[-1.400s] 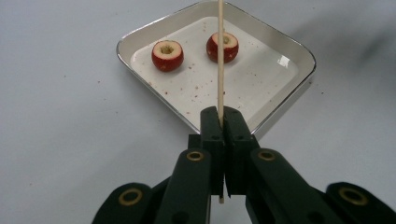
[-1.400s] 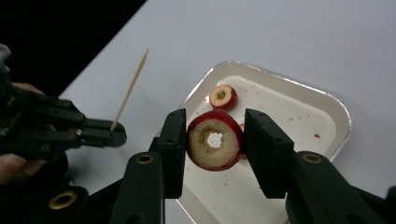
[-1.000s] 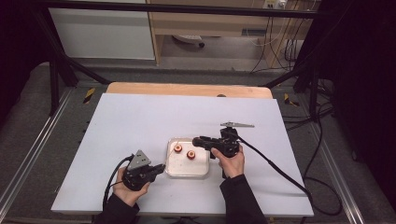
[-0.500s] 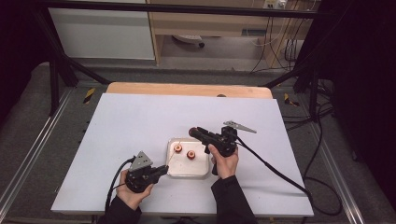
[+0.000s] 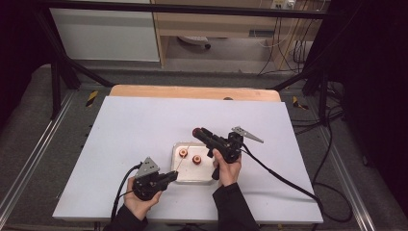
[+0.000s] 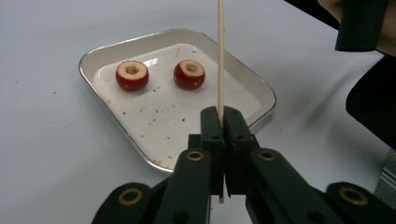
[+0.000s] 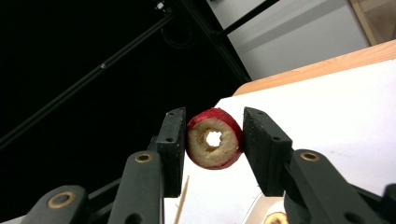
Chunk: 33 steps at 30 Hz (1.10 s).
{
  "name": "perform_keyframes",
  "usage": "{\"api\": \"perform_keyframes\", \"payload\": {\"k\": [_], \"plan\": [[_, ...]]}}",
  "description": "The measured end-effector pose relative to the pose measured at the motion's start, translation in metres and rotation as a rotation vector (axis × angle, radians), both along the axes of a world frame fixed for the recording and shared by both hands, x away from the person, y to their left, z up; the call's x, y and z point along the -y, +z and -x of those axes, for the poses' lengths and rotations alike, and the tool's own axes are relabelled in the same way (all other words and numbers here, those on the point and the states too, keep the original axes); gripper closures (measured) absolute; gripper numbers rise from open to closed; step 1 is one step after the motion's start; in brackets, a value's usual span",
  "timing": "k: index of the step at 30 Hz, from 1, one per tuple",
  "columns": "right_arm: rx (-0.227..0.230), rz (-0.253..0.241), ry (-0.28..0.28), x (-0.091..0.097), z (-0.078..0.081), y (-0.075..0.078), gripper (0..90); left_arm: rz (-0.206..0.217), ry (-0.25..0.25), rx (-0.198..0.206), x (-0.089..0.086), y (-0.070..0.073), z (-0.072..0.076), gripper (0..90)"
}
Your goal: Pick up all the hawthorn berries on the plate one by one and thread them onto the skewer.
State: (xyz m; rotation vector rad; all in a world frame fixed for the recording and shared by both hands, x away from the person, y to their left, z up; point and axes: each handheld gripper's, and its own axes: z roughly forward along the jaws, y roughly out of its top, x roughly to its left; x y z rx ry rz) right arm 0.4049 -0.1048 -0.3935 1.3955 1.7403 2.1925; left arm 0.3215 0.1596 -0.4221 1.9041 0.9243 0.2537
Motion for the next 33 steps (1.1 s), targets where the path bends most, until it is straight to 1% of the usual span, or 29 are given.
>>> {"api": "perform_keyframes", "payload": {"k": [2,9,29,33], "plan": [[0.005,-0.012,0.0,-0.001,0.0,-0.002,60.9,0.002,0.0,-0.005,0.002,-0.001,0.0,88.2],[0.036,-0.016,0.006,-0.004,0.003,-0.006,60.9,0.009,0.001,-0.01,0.003,-0.001,-0.001,88.2],[0.035,-0.031,0.022,-0.007,0.005,-0.01,60.9,0.014,0.012,-0.012,0.002,-0.001,-0.002,88.2],[0.034,-0.025,0.025,-0.009,0.006,-0.013,60.9,0.018,0.02,-0.014,0.002,-0.001,-0.002,88.2]]}}
